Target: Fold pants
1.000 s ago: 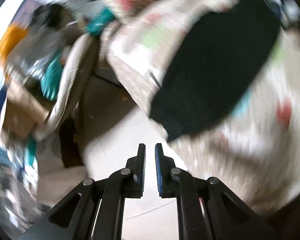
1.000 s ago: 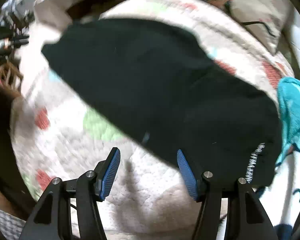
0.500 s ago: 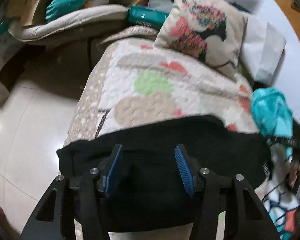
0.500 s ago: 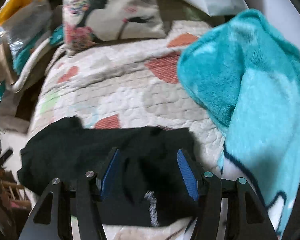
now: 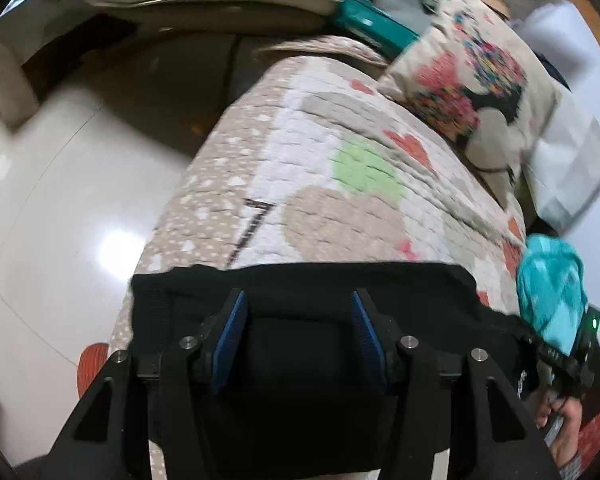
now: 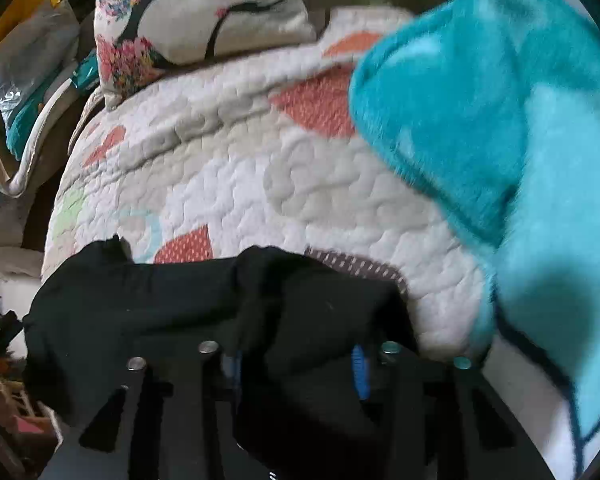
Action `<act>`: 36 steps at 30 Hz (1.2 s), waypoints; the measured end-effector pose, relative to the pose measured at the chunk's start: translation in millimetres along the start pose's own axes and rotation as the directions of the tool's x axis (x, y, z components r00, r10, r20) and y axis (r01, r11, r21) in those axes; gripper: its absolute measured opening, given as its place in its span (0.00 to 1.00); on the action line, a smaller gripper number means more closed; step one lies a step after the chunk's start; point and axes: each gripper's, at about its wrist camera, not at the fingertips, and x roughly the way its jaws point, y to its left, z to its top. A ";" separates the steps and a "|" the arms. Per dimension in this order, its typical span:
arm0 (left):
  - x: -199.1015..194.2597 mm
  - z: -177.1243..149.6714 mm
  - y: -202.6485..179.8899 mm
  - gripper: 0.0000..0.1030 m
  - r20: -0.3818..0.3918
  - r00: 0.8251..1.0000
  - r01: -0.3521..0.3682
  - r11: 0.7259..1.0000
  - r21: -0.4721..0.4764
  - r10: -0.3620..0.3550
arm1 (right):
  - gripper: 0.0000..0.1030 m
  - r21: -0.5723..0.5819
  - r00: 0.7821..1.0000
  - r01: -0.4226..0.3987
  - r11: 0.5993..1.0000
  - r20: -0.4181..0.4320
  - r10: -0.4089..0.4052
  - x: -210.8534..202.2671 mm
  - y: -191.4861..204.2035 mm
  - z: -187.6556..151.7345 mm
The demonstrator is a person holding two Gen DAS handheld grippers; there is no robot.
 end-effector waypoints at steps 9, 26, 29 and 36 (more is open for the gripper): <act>-9.0 11.0 42.9 0.51 0.042 0.999 -0.023 0.986 -0.165 0.031 | 0.36 0.026 0.987 0.144 0.989 0.062 -0.145 -8.0 -14.2 7.4; -42.3 -39.5 102.2 0.51 0.094 0.994 -0.020 0.945 -0.327 0.054 | 0.63 -0.011 0.911 0.263 0.965 0.333 -0.244 -72.2 20.9 -23.3; -38.1 -58.9 87.3 0.51 0.084 0.996 0.006 0.955 -0.297 0.019 | 0.64 -0.118 0.914 0.217 0.969 0.373 -0.159 -80.2 59.0 -27.8; -13.2 -82.1 70.1 0.53 0.042 0.998 0.055 0.953 -0.299 -0.044 | 0.67 -0.398 0.972 -0.110 0.911 0.149 0.183 -50.6 186.5 -32.3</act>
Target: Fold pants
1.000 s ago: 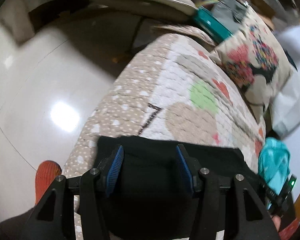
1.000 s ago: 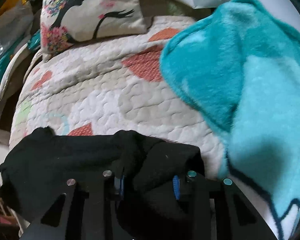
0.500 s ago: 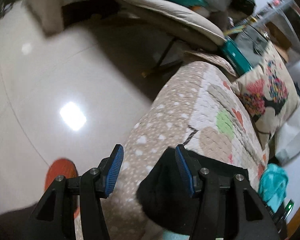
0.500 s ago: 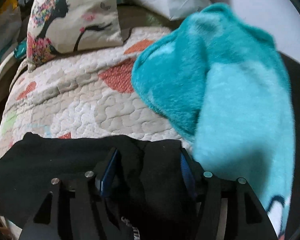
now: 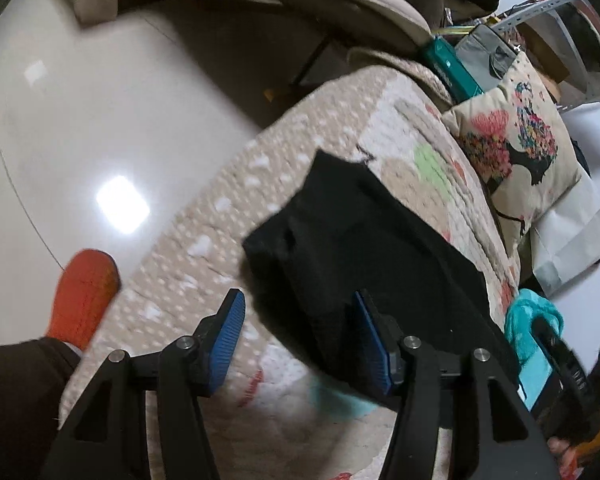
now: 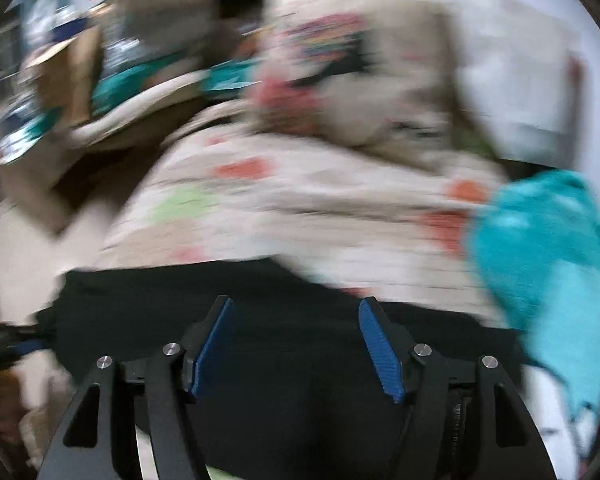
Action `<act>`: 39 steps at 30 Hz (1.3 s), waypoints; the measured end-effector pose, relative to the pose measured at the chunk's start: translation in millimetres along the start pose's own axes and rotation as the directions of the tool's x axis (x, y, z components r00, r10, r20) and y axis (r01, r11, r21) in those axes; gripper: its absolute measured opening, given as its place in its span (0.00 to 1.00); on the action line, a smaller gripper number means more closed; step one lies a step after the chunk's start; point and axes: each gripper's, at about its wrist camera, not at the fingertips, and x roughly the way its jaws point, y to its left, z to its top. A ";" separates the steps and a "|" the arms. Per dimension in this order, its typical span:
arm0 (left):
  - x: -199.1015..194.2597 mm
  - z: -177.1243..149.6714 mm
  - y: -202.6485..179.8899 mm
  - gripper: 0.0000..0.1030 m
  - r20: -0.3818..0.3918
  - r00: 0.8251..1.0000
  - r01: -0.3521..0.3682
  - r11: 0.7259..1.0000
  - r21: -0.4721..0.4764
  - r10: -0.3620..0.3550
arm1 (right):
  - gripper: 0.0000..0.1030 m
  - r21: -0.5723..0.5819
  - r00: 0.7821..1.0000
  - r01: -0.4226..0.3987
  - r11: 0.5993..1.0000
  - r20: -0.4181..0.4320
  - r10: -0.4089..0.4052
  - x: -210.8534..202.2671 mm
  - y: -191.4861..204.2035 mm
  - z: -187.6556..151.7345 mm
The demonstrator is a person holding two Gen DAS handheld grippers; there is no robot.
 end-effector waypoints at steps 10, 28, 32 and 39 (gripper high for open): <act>20.0 1.4 4.5 0.64 0.005 1.000 0.030 0.991 -0.128 -0.030 | 0.67 -0.178 0.937 -0.272 0.946 -0.272 0.218 105.5 154.4 55.2; 21.0 7.0 0.1 0.34 -0.040 0.999 -0.011 0.993 -0.116 0.007 | 0.23 -0.586 0.903 -0.296 0.754 -0.429 0.021 179.3 269.0 25.8; 15.3 10.4 -0.7 0.14 -0.063 0.993 0.091 0.989 -0.121 -0.099 | 0.18 -0.520 0.915 -0.297 0.801 -0.396 0.082 165.8 255.3 37.0; -5.1 3.4 -33.6 0.14 0.000 0.989 0.149 0.989 0.020 -0.149 | 0.18 -0.414 0.938 -0.295 0.861 -0.299 0.177 121.8 215.4 54.0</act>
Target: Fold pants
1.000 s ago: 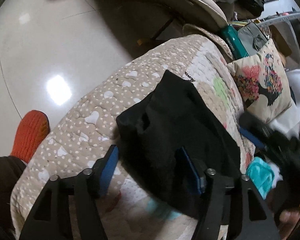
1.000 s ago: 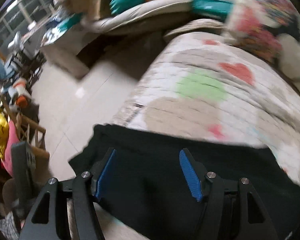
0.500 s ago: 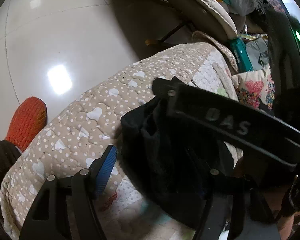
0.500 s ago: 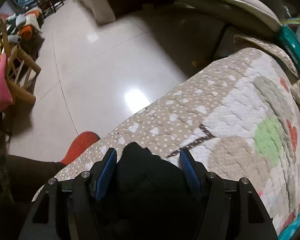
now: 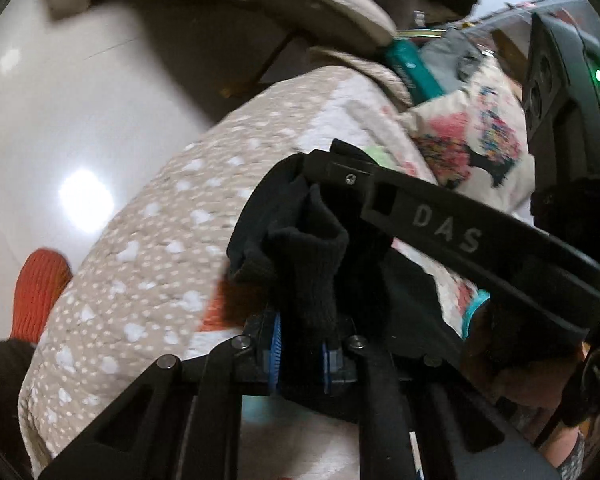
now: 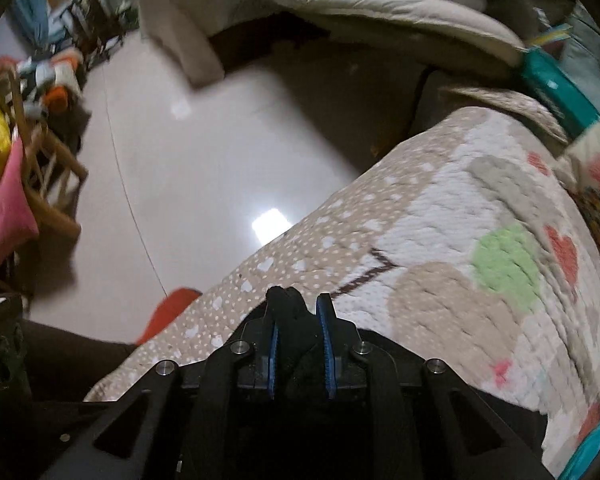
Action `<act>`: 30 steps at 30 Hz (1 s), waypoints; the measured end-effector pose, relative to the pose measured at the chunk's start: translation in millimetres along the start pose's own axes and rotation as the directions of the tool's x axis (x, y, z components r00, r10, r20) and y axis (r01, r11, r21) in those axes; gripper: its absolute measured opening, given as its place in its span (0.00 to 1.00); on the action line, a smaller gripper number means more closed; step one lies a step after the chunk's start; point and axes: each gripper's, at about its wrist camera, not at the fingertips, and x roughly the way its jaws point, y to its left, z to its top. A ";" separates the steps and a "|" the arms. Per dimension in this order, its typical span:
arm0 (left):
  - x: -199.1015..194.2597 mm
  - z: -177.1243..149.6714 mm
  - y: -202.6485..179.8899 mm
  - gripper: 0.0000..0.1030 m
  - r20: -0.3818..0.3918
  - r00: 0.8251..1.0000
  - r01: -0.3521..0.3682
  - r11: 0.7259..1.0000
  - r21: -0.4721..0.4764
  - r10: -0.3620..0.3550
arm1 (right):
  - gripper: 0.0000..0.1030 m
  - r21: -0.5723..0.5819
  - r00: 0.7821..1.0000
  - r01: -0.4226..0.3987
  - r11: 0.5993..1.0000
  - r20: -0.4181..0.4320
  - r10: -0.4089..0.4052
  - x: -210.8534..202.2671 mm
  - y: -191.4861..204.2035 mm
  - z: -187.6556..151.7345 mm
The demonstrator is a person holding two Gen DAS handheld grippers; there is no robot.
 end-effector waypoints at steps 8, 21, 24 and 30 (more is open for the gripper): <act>22.0 -23.4 -60.4 0.14 -0.048 0.996 0.079 0.974 0.214 -0.070 | 0.18 0.214 0.991 -0.010 0.977 0.131 -0.018 -57.7 -60.8 -45.8; 47.3 -69.1 -107.1 0.53 -0.413 0.892 0.338 0.877 0.343 -0.182 | 0.47 0.642 0.973 0.075 0.763 0.120 -0.197 -96.7 -187.2 -187.0; 22.8 -61.5 -108.9 0.54 -0.383 0.897 0.373 0.841 0.391 -0.220 | 0.51 0.687 0.945 0.141 0.713 0.121 -0.303 -124.2 -200.6 -201.2; 35.4 -21.9 -74.4 0.59 -0.207 0.978 0.082 0.953 0.290 -0.021 | 0.51 0.607 0.943 0.021 0.794 0.253 -0.218 -148.5 -166.2 -180.3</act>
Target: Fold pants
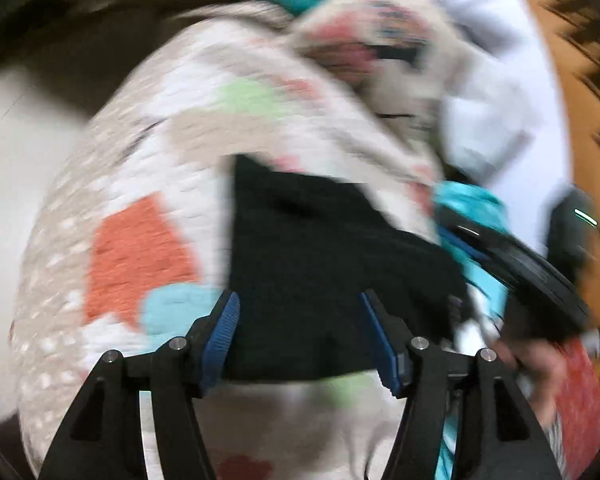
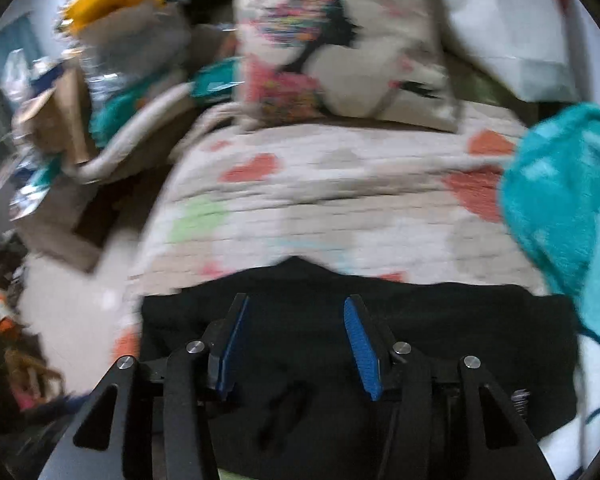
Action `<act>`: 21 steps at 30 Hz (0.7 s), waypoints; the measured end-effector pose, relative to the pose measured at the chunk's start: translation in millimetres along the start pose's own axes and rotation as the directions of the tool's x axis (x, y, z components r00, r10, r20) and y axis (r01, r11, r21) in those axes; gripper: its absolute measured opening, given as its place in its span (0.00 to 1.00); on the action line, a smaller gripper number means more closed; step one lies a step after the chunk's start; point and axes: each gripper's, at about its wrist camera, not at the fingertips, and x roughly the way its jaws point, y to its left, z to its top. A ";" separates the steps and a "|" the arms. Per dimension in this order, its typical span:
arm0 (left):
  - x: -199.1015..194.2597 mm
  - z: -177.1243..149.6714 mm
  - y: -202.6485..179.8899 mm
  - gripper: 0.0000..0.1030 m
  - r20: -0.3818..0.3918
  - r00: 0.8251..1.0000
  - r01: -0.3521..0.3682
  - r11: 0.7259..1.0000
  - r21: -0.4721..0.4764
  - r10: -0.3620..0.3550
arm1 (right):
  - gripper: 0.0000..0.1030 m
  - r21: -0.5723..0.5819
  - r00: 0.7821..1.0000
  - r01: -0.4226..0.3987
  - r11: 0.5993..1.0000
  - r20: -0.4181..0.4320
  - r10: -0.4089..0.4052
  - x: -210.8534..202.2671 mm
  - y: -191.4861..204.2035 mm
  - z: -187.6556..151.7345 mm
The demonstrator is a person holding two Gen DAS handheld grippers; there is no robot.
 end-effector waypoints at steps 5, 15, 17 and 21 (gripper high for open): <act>18.4 -0.4 17.4 0.59 -0.042 0.999 -0.006 0.995 -0.097 0.002 | 0.51 -0.086 0.996 -0.003 0.996 -0.087 -0.004 41.4 45.9 -2.1; 27.9 0.0 12.6 0.59 -0.051 0.999 -0.008 0.996 -0.089 0.003 | 0.05 -0.042 0.981 -0.014 0.999 -0.193 0.005 85.9 51.2 -14.4; 31.9 0.2 14.1 0.59 -0.056 0.998 0.000 0.995 -0.103 -0.005 | 0.04 -0.024 0.986 0.018 1.000 -0.163 -0.022 77.2 43.9 -13.2; 37.4 -4.0 11.7 0.59 -0.071 0.997 -0.006 0.996 -0.094 -0.001 | 0.04 0.046 0.989 0.067 0.997 -0.133 -0.060 62.5 19.1 -15.9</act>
